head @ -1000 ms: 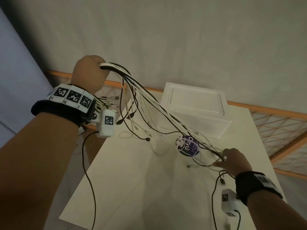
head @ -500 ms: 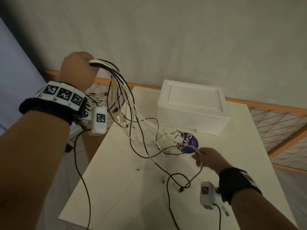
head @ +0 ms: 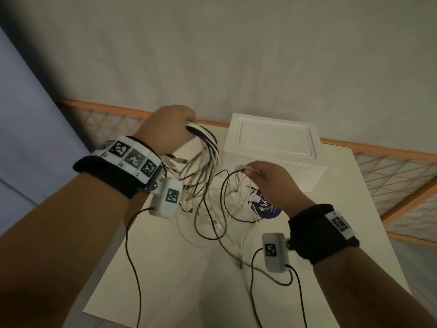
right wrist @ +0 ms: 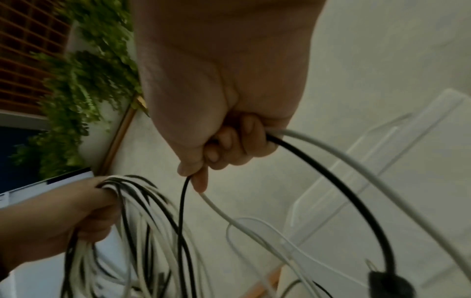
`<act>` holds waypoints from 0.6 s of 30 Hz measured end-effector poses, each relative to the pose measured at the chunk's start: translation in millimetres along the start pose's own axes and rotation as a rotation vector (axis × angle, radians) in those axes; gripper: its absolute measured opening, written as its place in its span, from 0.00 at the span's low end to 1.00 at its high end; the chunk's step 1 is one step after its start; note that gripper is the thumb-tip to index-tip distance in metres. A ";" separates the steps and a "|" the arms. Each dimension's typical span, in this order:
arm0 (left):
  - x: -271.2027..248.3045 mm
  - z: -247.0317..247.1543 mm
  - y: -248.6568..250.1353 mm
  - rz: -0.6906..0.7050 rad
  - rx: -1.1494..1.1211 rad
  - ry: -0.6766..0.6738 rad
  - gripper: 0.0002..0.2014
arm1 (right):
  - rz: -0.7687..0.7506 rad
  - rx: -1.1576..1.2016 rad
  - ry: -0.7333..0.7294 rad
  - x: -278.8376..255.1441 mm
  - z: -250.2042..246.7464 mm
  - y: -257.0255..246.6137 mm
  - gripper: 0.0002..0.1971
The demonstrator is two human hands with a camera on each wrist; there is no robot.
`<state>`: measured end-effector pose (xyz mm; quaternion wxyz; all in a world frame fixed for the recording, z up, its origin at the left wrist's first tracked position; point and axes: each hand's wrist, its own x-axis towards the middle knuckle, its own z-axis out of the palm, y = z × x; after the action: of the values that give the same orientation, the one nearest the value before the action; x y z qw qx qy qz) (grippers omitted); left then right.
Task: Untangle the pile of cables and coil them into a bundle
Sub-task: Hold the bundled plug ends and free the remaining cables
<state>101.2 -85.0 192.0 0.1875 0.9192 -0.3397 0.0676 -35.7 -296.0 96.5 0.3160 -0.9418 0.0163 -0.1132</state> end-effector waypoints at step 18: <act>-10.0 18.9 25.8 0.117 -0.105 -0.371 0.09 | -0.052 0.102 0.072 -10.4 5.0 -9.8 0.16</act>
<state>76.9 -104.4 179.8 0.1654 0.8835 -0.4243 -0.1098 -45.2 -284.2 96.4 0.3595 -0.9201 -0.0028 -0.1557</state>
